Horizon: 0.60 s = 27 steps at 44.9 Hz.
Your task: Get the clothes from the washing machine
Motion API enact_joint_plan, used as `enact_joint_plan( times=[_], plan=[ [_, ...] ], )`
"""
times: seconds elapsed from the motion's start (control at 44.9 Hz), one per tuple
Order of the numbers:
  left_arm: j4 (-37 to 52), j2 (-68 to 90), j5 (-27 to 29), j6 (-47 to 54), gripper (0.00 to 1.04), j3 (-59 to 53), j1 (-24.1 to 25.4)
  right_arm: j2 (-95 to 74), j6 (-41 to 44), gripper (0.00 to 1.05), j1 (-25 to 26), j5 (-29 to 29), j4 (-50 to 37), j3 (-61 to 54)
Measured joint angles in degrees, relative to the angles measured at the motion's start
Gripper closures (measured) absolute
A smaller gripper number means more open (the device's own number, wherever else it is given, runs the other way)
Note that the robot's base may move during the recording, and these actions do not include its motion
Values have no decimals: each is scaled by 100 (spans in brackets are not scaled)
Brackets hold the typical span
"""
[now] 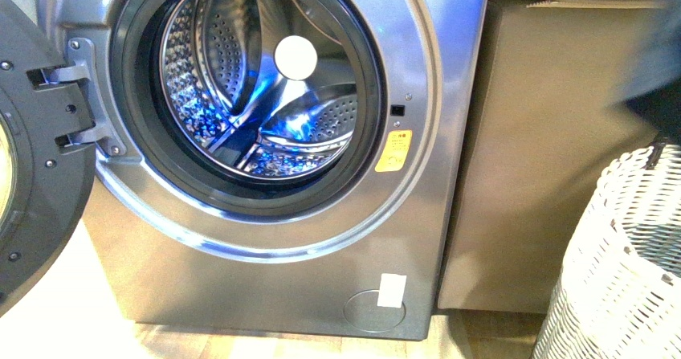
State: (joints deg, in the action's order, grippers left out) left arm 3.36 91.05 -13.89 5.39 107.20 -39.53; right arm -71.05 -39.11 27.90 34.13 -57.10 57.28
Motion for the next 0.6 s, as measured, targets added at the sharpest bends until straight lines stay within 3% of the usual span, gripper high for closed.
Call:
enact_joint_plan(
  times=[0.156,0.4,0.601],
  plan=[
    [0,0,-2,9,5,0,-2,114,-254,99,549,455,76,-83],
    [0,-2,-2,9,6,0,-2,452,87,99,1060,1272,525,-905],
    [0,-2,-2,9,6,0,-2,116,1132,99,1228,1307,1416,-1497]
  ],
)
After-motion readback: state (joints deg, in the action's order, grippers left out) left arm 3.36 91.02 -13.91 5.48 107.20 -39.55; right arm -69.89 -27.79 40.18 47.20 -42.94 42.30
